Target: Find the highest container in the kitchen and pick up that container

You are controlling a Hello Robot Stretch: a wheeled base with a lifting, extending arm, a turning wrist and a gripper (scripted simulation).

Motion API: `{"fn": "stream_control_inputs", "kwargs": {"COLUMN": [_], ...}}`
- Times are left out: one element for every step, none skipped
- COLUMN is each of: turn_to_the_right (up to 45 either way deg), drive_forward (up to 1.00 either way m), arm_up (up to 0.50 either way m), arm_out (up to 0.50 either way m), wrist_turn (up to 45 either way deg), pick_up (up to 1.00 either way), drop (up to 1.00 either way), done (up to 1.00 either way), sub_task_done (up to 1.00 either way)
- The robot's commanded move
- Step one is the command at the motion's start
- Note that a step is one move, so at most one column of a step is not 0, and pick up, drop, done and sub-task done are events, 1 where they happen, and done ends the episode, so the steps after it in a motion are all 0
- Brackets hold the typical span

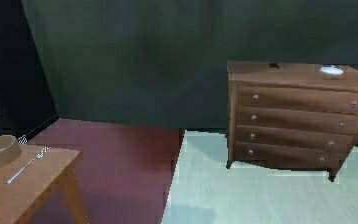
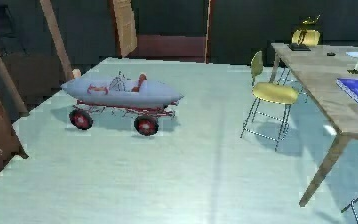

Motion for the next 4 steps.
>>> {"fn": "stream_control_inputs", "kwargs": {"turn_to_the_right": [0.0, -45.0, 36.0, 0.0], "drive_forward": [0.30, 0.00, 0.00, 0.90], "arm_up": [0.00, 0.00, 0.00, 0.00], "arm_out": [0.00, 0.00, 0.00, 0.00], "wrist_turn": [0.0, 0.0, 0.0, 0.0], "pick_up": [0.00, 0.00, 0.00, 0.00], "drop": [0.00, 0.00, 0.00, 0.00], "done": [0.00, 0.00, 0.00, 0.00], "sub_task_done": [0.00, 0.00, 0.00, 0.00]}}
